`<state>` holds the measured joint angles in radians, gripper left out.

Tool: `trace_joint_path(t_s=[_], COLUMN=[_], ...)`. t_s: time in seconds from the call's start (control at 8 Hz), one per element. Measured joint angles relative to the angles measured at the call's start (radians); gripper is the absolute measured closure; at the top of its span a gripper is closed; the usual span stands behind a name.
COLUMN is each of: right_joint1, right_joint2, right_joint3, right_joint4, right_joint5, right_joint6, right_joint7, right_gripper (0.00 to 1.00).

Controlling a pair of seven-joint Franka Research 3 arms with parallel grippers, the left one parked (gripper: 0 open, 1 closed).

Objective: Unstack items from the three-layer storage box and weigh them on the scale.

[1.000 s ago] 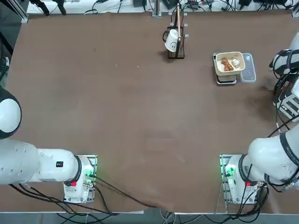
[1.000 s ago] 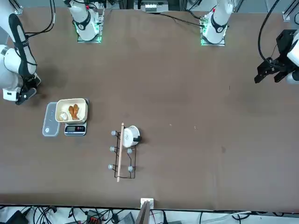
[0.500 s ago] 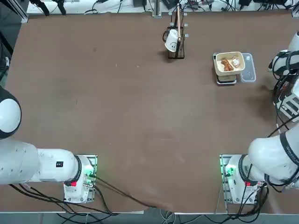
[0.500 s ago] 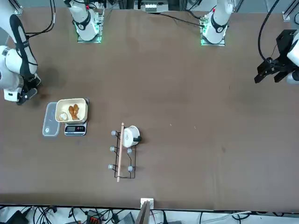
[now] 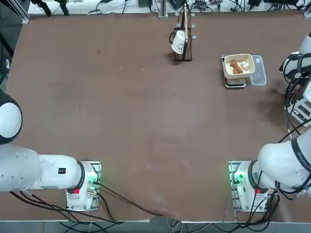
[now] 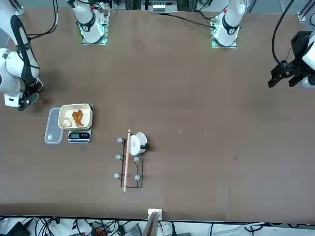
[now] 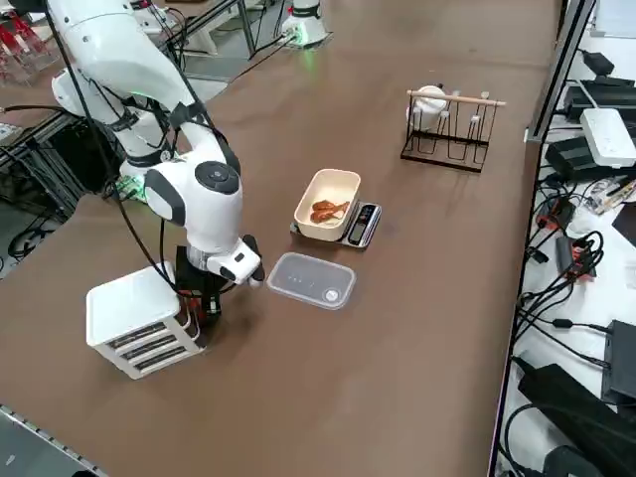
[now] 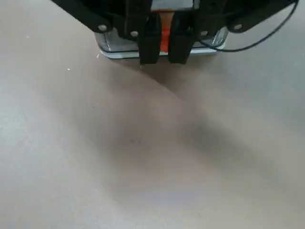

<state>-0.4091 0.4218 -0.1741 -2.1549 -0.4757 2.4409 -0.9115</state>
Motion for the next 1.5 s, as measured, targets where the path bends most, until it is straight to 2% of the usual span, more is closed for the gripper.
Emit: trace_joint_path(t_s=[1.0,1.12,1.5], right_joint1=[0.016,0.023,0.037], right_joint2=[-0.001,-0.001,-0.001], right_joint3=[0.006,0.016,0.088], right_joint4=[0.002,0.005,0.025], right_joint5=[-0.013,-0.013,-0.013], right_joint6=[-0.002,-0.001,0.001], right_joint7=[0.001,0.006,0.066], right_gripper=[0.88,0.88,0.88])
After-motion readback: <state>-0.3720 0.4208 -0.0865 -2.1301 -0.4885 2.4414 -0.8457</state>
